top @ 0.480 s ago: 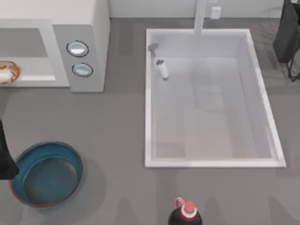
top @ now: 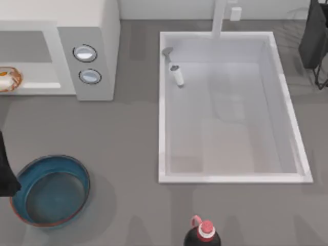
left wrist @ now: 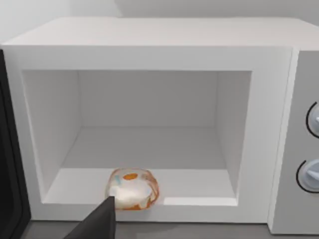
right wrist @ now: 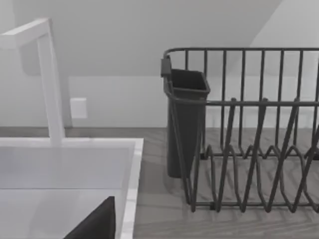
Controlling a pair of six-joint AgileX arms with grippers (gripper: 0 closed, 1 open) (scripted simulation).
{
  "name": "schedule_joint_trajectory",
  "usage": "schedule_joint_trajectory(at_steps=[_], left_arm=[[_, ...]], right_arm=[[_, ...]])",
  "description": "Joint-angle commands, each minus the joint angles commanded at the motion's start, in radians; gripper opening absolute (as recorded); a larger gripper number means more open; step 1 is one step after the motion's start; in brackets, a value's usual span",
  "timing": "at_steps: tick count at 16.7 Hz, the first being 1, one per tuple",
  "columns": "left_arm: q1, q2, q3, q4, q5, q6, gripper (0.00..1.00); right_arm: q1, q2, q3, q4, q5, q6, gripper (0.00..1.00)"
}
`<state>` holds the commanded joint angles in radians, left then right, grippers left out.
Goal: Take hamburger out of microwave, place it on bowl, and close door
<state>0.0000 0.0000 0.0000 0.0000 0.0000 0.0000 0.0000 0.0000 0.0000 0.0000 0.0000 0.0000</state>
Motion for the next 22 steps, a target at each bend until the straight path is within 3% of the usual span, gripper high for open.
schedule_joint_trajectory(at_steps=[16, 22], left_arm=[[0.0, 0.0, 0.0, 0.0, 0.0, 0.0, 1.0], [0.015, 0.203, 0.071, 0.103, 0.018, 0.007, 1.0]], right_arm=[[0.0, 0.0, 0.0, 0.0, 0.0, 0.0, 1.0], [0.0, 0.0, 0.0, 0.0, 0.0, 0.0, 1.0]])
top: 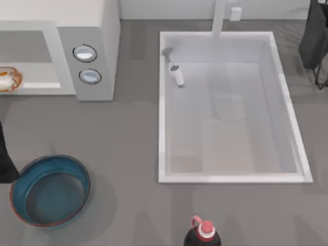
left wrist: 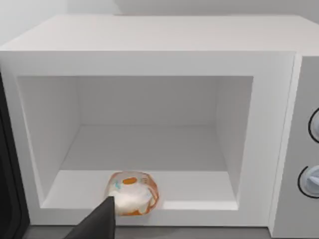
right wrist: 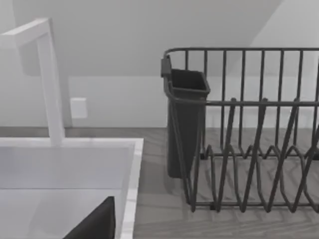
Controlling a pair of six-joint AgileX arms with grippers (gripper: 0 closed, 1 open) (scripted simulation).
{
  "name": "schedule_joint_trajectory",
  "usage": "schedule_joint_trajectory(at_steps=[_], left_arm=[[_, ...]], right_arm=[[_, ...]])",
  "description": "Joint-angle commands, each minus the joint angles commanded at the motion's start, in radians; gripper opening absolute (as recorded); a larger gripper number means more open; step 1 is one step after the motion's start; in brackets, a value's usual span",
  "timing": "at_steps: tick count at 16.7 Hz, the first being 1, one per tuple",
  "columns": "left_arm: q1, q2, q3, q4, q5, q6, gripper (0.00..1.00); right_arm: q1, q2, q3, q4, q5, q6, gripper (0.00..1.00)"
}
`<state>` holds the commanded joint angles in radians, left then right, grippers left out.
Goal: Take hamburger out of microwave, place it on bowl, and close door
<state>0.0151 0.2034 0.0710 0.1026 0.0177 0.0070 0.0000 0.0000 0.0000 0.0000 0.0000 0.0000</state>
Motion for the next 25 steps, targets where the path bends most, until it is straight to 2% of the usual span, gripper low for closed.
schedule_joint_trajectory(at_steps=[5, 19, 25], left_arm=[[0.029, 0.387, 0.135, 0.195, 0.034, 0.013, 1.0], [0.132, 1.771, 0.618, 0.893, 0.154, 0.061, 1.0], [0.161, 2.16, 0.754, 1.089, 0.188, 0.074, 1.0]], right_arm=[[0.0, 0.0, 0.0, 0.0, 0.0, 0.0, 1.0], [0.0, 0.0, 0.0, 0.0, 0.0, 0.0, 1.0], [0.0, 0.0, 0.0, 0.0, 0.0, 0.0, 1.0]])
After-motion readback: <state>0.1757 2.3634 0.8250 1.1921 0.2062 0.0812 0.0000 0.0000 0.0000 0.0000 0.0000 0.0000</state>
